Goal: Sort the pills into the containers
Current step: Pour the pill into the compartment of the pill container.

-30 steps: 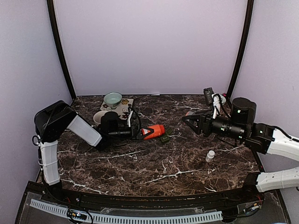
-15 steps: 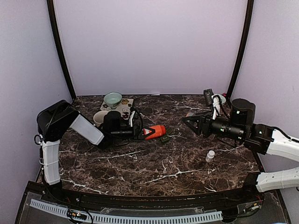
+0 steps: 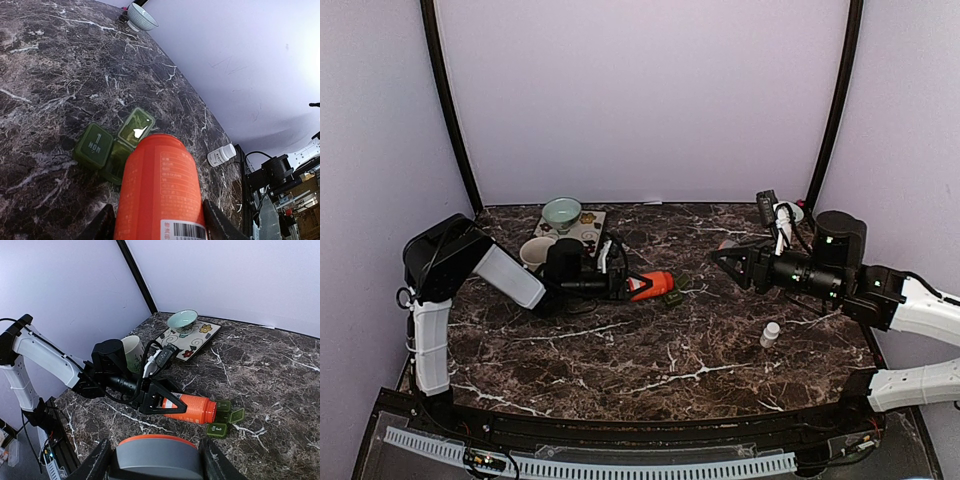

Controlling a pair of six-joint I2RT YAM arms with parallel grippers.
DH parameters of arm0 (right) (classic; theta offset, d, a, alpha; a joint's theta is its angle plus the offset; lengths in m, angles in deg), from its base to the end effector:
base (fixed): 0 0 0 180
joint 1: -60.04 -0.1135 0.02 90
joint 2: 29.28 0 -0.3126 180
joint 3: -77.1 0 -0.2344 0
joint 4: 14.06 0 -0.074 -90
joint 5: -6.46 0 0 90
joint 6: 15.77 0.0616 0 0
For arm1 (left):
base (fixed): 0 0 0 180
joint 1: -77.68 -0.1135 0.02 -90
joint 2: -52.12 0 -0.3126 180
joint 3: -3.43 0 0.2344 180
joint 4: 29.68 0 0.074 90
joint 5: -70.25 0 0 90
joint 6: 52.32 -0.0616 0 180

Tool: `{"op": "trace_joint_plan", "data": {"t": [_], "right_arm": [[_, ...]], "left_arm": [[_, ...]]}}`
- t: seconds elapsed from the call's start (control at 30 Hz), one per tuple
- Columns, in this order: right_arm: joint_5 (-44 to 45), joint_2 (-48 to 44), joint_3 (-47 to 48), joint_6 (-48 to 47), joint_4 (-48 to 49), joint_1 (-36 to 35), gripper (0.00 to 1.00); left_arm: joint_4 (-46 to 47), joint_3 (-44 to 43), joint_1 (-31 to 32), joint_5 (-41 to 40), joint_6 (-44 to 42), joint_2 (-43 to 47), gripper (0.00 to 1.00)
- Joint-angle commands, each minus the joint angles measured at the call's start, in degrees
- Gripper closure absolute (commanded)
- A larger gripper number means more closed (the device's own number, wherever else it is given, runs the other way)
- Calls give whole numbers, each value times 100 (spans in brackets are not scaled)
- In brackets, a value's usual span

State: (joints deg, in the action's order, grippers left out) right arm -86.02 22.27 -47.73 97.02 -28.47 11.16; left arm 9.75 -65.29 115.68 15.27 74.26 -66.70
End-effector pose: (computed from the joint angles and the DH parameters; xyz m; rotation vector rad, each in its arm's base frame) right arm 0.1247 0.1469 0.3477 -0.4516 1.8018 0.9323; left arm 0.3276 -0.3008 0.1845 0.5225 1.9008 -1.4367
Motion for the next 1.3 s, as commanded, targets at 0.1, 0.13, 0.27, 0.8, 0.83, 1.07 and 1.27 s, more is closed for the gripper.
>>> {"op": "trace_joint_plan", "data": {"t": [0.1,0.13,0.27,0.8,0.83,1.07,1.27], "right_arm": [[30,22,-52,10,274,75,80],[18,26,-50,7,278,79,80],[7,46,-33,4,270,87,80],[-51,141,28,-2,272,131,80],[-51,149,30,-5,266,128,81],[-68,144,29,18,257,135,81],[-141,222,25,1,274,150,81]], "left_arm": [[-105,-194,-47,-53,-153,-18,100],[-113,-197,-47,-69,-151,-24,100],[-155,-255,-60,-88,-146,-52,100],[-561,-429,-82,-232,-249,-48,100],[-579,-429,-82,-245,-255,-45,100],[-540,-429,-82,-217,-245,-27,100],[165,-207,-117,125,104,1,100]]}}
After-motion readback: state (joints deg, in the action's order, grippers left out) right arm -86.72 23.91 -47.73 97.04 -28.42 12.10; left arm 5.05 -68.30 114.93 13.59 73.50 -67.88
